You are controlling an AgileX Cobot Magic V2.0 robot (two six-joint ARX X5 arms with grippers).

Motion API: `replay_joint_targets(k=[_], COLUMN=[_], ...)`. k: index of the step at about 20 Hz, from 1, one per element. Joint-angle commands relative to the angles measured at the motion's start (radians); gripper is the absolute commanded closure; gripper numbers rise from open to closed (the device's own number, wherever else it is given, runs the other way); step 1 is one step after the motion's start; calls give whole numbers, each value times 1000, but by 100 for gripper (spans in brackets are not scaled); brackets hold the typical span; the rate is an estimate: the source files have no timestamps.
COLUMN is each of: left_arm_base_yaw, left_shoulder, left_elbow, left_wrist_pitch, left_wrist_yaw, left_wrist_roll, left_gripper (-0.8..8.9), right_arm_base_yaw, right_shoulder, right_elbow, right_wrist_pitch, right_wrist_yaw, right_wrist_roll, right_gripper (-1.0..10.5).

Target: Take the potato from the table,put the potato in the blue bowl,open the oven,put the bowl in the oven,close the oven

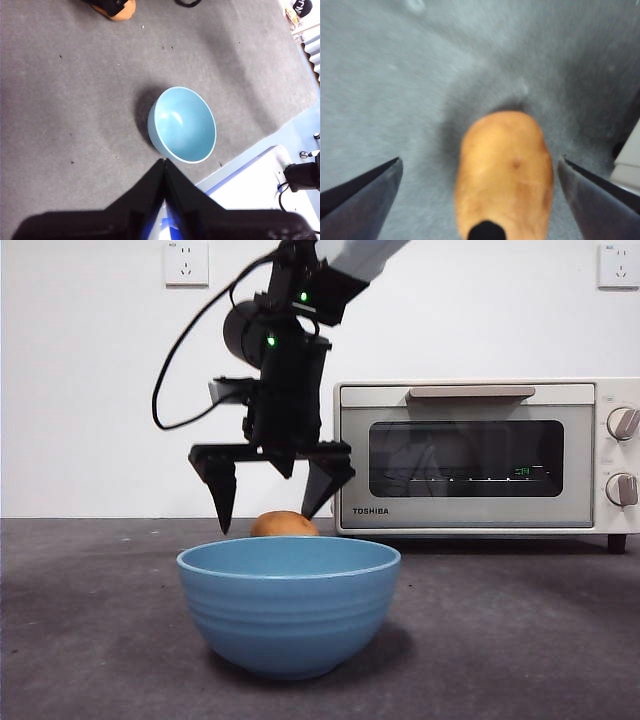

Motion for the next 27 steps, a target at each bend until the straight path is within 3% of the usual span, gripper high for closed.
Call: replay_joint_targets(k=[1,4,5,7,9,10,16,25,27], left_arm_base_yaw=[-2,-2,-2,-2,-2,-2,-2,-2,-2], left_shoulder=[-1,8,13,20,25,25,25,25,24], left_elbow=[5,5,5,5,5,5,5,5,5], left_wrist_pitch=[-1,-1,0,0,1,0,3,4,4], left_wrist_yaw=[7,6,7,6,6,6,7,7,7], left_wrist_roll=[22,22,22,23,23,23,23,23,23], left_gripper=[818,818,818,818,818,818,818,818,818], right_arm_base_yaw=[-8,-15,-17,-21,-21,-21,-11,113,134], right_shoulder=[33,48,58,63,63,62,28,-117,-171], right_elbow=[2,2,2,2,2,2,48,340,331], right_wrist_pitch=[-3,-10,-14,-30,-34,-34,-97,-528,-529], right_wrist_yaw=[3,-4,-7,-4,-3,-3,12,12,-6], right_wrist_roll=[32,39,40,61,65,65,93,90,86], right_gripper=[258,263,320,533,878,968,955,954,953])
